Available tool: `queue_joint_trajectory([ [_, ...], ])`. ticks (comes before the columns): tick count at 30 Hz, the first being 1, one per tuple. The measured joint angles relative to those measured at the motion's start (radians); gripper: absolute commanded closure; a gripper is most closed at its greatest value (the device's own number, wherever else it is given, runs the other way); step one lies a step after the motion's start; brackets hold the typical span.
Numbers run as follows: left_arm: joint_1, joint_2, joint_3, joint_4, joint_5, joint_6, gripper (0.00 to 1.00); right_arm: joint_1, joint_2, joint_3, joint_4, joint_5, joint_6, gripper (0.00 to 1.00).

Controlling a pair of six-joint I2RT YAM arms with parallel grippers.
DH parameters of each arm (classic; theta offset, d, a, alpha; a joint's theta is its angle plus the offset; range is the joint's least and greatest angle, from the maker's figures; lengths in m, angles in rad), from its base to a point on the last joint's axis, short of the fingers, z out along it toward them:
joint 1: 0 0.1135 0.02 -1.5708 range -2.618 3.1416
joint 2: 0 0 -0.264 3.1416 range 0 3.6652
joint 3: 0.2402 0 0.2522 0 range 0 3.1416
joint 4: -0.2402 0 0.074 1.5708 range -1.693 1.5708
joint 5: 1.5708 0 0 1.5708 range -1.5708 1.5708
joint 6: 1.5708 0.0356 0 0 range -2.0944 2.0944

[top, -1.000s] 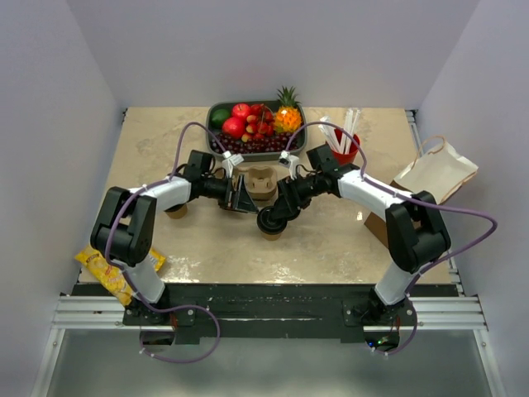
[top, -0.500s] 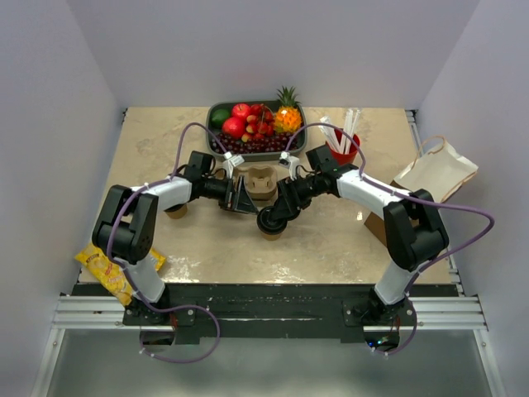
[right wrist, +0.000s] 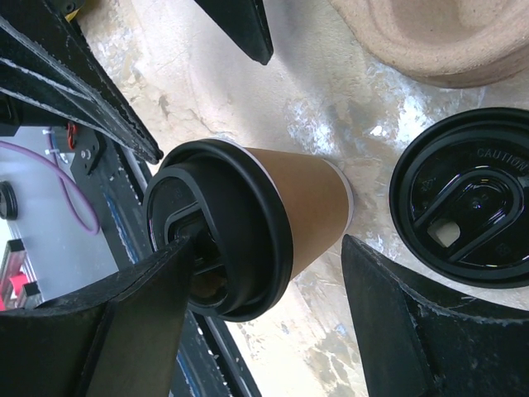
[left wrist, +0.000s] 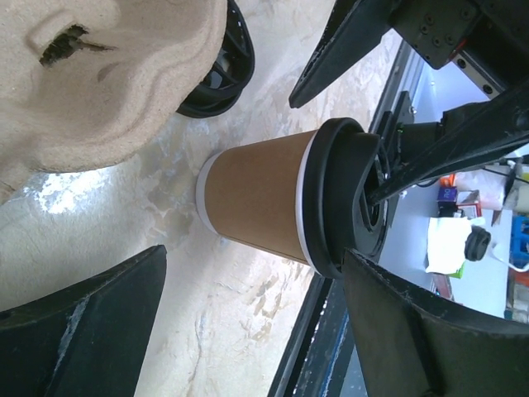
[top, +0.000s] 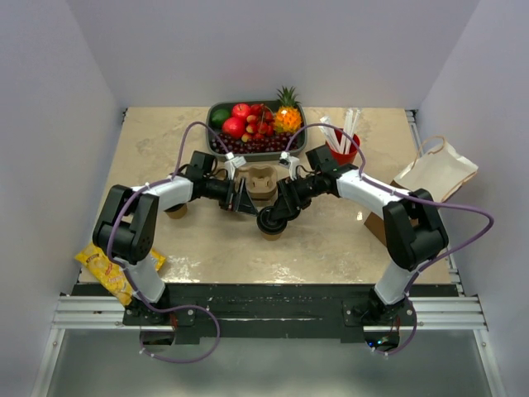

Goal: Pack the takeout coffee

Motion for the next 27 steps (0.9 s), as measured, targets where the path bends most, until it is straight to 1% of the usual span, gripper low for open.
queue_joint_trajectory([
  [15, -0.028, 0.006, 0.054, -0.100, -0.124, 0.040, 0.10, 0.000, 0.021, 0.019, -0.005, 0.023, 0.045, 0.27],
  [27, -0.031, 0.012, 0.067, -0.136, -0.152, 0.042, 0.12, 0.001, 0.049, 0.047, -0.031, 0.037, 0.053, 0.27],
])
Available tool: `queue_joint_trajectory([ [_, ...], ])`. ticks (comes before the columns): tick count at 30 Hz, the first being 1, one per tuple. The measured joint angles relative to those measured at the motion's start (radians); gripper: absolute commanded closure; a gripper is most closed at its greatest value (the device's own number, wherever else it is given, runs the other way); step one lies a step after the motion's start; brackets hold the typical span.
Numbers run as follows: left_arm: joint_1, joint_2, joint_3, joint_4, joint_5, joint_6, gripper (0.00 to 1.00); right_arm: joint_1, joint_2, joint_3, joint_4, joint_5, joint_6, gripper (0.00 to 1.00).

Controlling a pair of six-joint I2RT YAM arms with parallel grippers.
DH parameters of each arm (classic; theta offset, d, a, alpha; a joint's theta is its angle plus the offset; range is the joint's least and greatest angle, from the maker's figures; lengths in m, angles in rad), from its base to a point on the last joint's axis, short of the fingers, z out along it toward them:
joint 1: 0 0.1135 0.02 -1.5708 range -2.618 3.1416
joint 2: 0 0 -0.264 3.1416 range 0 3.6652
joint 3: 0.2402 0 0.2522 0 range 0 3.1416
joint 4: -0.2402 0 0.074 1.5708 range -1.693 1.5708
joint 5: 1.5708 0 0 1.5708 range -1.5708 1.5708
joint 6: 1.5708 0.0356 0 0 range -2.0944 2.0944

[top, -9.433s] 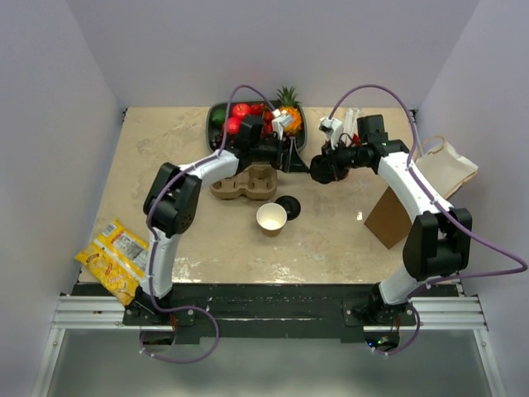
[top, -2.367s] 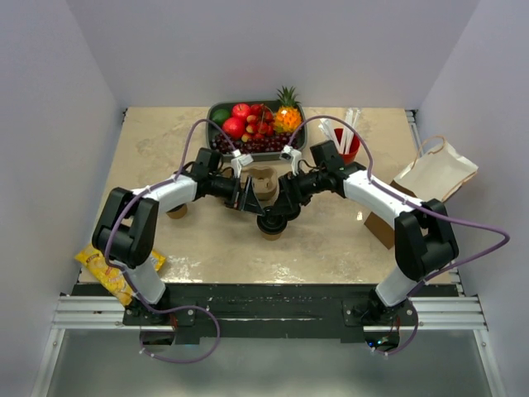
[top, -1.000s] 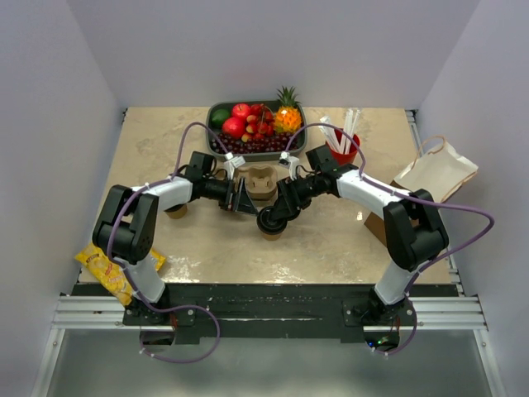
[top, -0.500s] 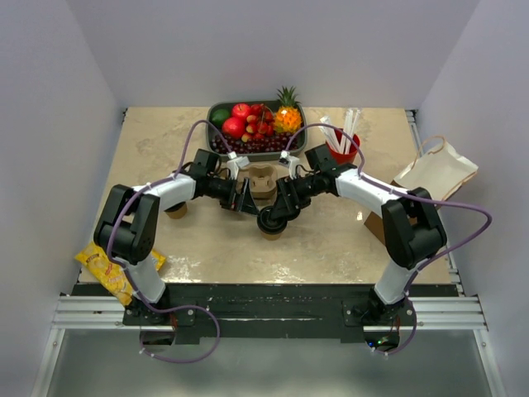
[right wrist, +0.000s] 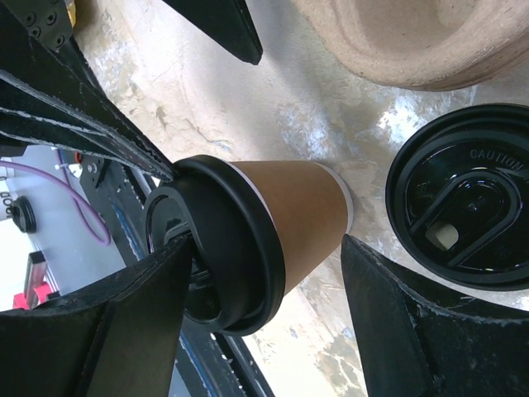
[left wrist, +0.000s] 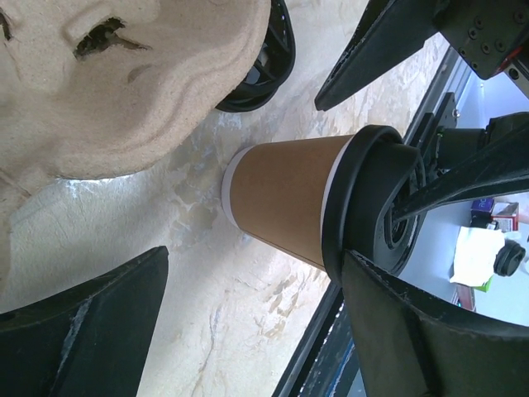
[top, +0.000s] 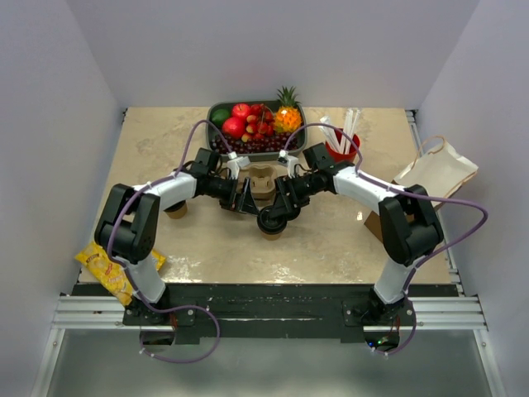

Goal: Pack the takeout coffee

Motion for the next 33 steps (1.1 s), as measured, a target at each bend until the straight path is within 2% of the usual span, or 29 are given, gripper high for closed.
queue_joint_trajectory([
  [7, -0.005, 0.023, 0.036, -0.039, -0.016, 0.001, 0.12, -0.004, 0.017, 0.002, 0.002, -0.011, 0.027, 0.29],
  [18, -0.005, 0.019, 0.033, -0.037, -0.017, -0.005, 0.13, -0.042, 0.070, -0.009, 0.022, -0.119, 0.086, 0.31],
  [23, -0.005, 0.000, 0.013, -0.006, -0.016, -0.008, 0.10, -0.045, 0.071, -0.011, 0.046, -0.152, 0.066, 0.23],
  [33, 0.005, -0.038, -0.021, 0.030, -0.023, -0.003, 0.08, -0.060, 0.071, -0.012, 0.103, -0.203, 0.019, 0.18],
])
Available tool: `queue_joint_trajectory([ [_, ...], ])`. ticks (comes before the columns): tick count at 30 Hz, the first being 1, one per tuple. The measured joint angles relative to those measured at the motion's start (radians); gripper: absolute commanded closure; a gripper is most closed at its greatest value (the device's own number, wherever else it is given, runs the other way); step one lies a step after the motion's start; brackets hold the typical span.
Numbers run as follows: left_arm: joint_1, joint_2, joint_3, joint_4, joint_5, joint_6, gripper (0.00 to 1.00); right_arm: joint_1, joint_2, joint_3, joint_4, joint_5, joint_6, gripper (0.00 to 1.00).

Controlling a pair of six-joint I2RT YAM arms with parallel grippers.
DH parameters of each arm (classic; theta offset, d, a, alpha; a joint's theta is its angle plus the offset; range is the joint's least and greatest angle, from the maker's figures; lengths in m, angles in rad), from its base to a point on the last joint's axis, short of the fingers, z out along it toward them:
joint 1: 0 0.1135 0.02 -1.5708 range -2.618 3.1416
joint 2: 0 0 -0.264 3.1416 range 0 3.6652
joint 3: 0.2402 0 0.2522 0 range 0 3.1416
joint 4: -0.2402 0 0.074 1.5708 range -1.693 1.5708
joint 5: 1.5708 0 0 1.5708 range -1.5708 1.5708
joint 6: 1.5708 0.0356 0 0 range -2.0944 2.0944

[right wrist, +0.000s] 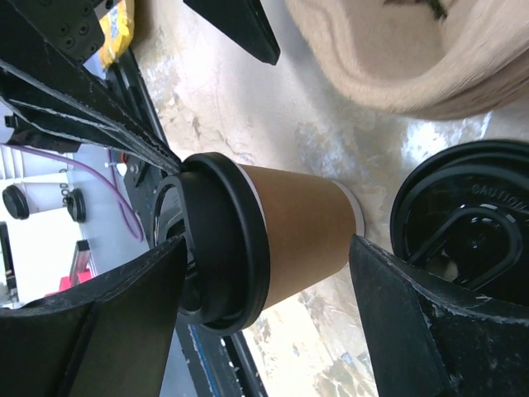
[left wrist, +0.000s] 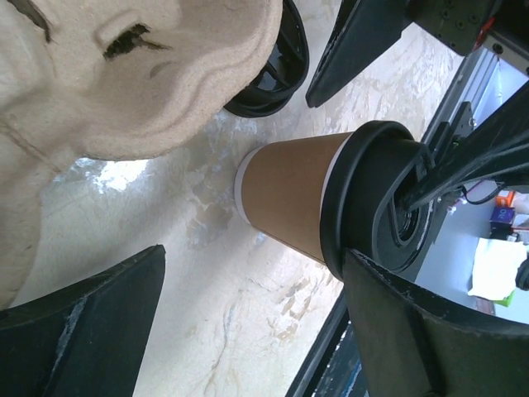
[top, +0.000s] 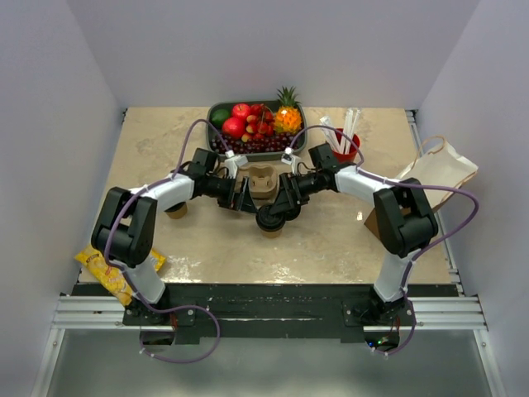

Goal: Pack the takeout coffee

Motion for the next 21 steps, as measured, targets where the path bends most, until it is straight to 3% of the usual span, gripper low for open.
queue_joint_trajectory([
  [9, 0.011, -0.059, -0.032, 0.009, -0.001, 0.013, 0.07, -0.024, -0.013, -0.034, 0.080, -0.025, 0.055, 0.20],
  [21, 0.016, -0.120, -0.081, 0.074, 0.125, 0.006, 0.06, -0.037, -0.064, -0.062, 0.093, -0.028, 0.099, 0.19],
])
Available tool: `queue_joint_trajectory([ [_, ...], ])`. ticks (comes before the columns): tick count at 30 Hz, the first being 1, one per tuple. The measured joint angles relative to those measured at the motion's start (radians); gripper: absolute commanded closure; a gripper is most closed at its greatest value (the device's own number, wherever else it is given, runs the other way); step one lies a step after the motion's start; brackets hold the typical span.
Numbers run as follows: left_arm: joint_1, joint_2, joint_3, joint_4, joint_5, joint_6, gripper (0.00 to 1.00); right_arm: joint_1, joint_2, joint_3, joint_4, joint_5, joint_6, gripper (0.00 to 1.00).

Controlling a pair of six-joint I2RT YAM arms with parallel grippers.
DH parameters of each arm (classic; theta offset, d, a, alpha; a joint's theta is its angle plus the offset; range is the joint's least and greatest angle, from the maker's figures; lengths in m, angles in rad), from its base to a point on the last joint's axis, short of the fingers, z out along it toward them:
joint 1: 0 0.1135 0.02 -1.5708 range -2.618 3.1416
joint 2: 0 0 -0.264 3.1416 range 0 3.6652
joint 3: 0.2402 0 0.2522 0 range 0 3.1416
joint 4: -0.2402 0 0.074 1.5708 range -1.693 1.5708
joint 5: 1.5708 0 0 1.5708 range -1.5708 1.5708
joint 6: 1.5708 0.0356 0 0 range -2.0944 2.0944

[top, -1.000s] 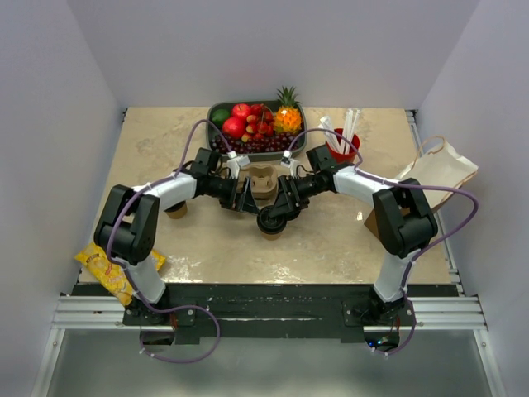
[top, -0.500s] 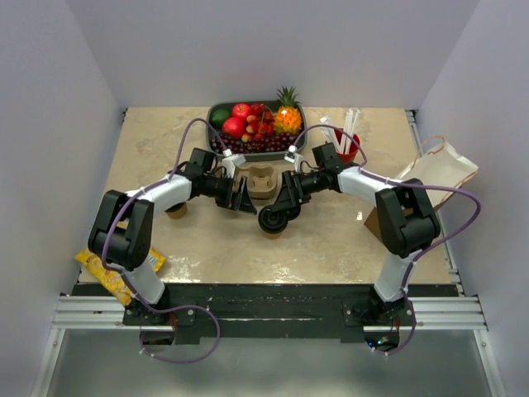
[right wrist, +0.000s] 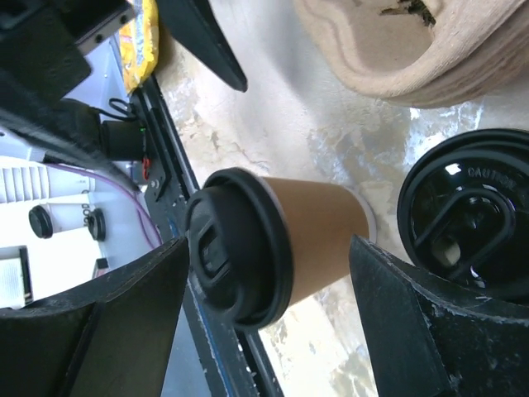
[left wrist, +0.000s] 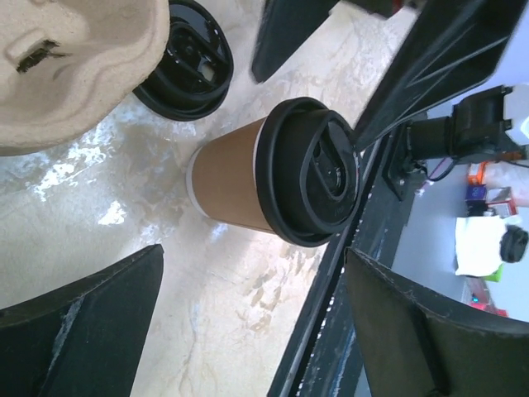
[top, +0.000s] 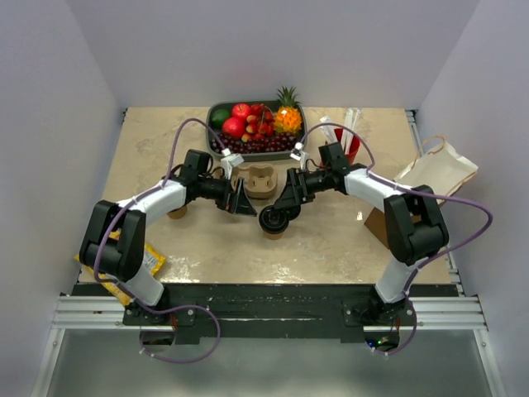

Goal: Pack the takeout coffee

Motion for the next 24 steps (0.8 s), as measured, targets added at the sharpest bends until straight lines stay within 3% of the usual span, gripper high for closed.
queue_joint_trajectory([
  [5, 0.000, -0.045, -0.004, -0.047, -0.037, 0.077, 0.08, -0.033, -0.071, -0.006, -0.043, 0.004, -0.053, 0.21],
  [12, -0.074, -0.091, -0.006, -0.093, -0.113, 0.185, 0.08, -0.040, -0.078, -0.018, -0.051, 0.093, -0.072, 0.32],
  [24, -0.130, -0.028, 0.014, -0.022, -0.140, 0.067, 0.09, -0.040, -0.052, -0.015, -0.052, 0.170, -0.078, 0.33],
])
